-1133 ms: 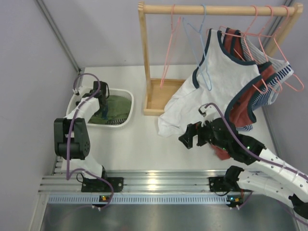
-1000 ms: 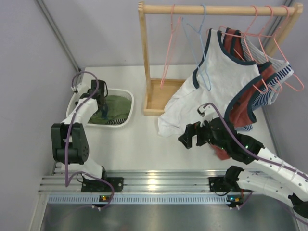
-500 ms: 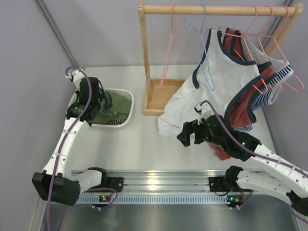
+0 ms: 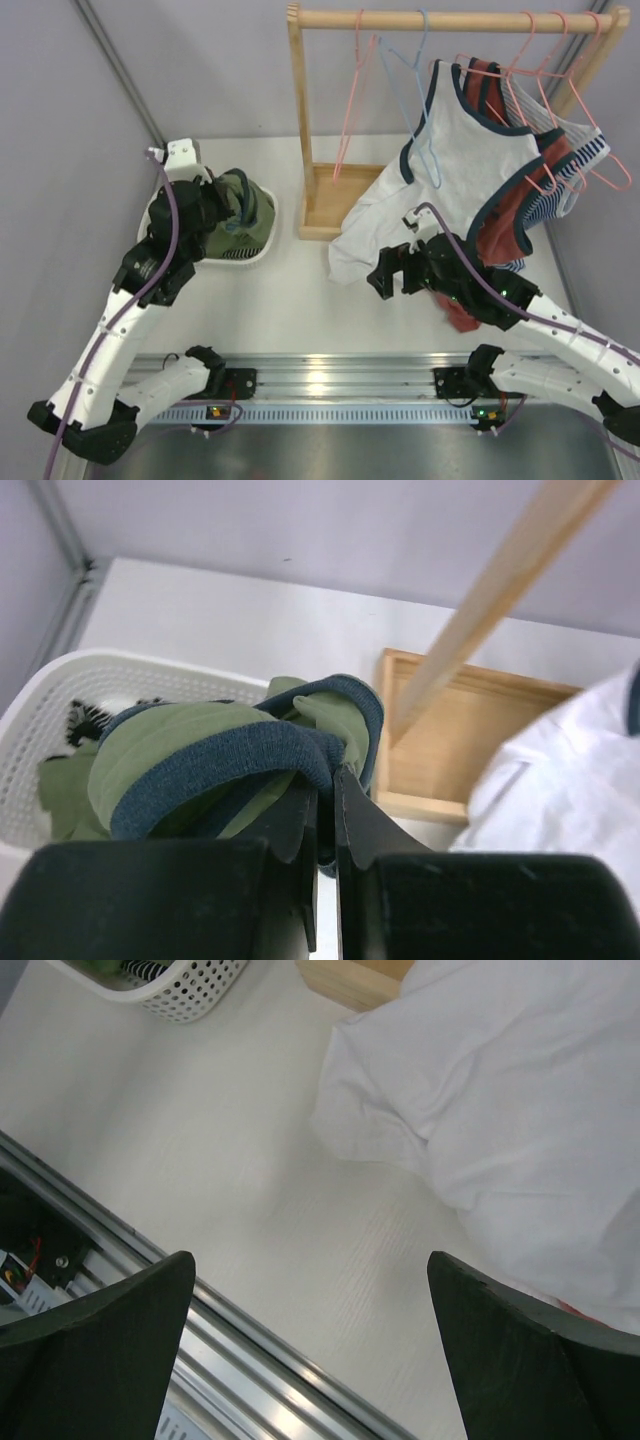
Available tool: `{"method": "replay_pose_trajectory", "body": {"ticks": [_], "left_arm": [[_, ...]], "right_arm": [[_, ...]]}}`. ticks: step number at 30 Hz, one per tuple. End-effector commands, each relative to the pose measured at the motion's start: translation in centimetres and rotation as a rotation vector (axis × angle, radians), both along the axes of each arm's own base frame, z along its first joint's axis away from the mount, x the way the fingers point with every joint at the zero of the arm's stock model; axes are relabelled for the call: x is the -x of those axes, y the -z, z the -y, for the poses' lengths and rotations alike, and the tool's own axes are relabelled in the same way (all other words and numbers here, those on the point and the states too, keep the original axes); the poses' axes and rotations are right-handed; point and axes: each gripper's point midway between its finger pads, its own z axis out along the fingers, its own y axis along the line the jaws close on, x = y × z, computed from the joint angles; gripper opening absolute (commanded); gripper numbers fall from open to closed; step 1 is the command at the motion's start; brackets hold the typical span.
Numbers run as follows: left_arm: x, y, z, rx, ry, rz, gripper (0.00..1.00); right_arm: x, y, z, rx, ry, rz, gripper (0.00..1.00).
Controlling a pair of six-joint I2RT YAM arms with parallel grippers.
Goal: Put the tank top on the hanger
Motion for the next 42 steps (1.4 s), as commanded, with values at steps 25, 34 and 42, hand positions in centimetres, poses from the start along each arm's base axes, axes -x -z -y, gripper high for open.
{"method": "replay_pose_trajectory", "body": {"ticks": [25,34,42], "left_arm": [[5.9,-25.1,3.8,0.148,0.343,0.547,0.00],[7.9,-32.9,4.1,0.155,0.405,0.762,0.00],[8.1,-32.5,6.2,0.159,0.512,0.743,0.00]], "right_arm": [[-2.0,-4.4,-0.5,-0.038,0.065,0.090,1.00],[-2.0,-4.4,-0.2,-0.031,0.069,0.095,1.00],[-1.9,-4.2,0.0,-0.031,0.074,0.094,1.00]]}}
